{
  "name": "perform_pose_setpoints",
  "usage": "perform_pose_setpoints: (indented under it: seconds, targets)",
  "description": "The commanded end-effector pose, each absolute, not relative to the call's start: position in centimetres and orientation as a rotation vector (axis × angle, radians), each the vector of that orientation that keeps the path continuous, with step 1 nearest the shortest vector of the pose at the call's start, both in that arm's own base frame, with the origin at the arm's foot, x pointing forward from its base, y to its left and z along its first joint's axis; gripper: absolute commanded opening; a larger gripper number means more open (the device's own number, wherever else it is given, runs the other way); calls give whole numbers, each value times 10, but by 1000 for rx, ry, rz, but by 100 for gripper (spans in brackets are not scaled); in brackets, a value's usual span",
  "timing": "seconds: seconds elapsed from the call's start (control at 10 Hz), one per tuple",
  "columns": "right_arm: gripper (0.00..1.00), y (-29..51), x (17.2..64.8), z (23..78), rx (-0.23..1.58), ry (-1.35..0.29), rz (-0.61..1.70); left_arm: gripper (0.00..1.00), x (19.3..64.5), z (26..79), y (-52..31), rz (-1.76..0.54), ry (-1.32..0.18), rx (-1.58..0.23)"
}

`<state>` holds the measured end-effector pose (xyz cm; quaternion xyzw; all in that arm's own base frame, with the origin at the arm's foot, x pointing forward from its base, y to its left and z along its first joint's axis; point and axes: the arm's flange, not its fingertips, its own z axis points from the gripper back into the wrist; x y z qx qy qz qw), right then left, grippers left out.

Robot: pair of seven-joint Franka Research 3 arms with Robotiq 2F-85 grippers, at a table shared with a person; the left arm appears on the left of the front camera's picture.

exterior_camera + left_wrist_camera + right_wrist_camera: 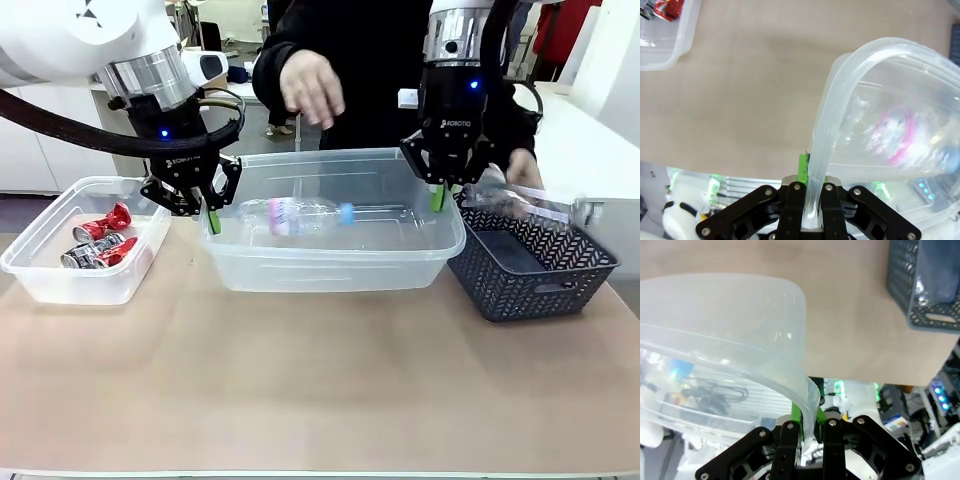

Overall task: Sort the waste into each basket.
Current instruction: Offer the picked Organizing box to the human.

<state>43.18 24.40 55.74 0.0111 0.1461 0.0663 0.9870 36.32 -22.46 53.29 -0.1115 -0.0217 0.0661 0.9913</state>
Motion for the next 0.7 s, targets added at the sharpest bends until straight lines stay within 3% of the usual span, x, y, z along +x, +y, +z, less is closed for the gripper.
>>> perform_pose_setpoints:
  seconds: [0.0, 0.6]
  targets:
    - [6, 246, 429, 562, 29, 294, 162, 4, 367, 534, -221, 165, -61, -212]
    - [6, 246, 429, 562, 29, 294, 162, 4, 367, 534, -221, 165, -61, -212]
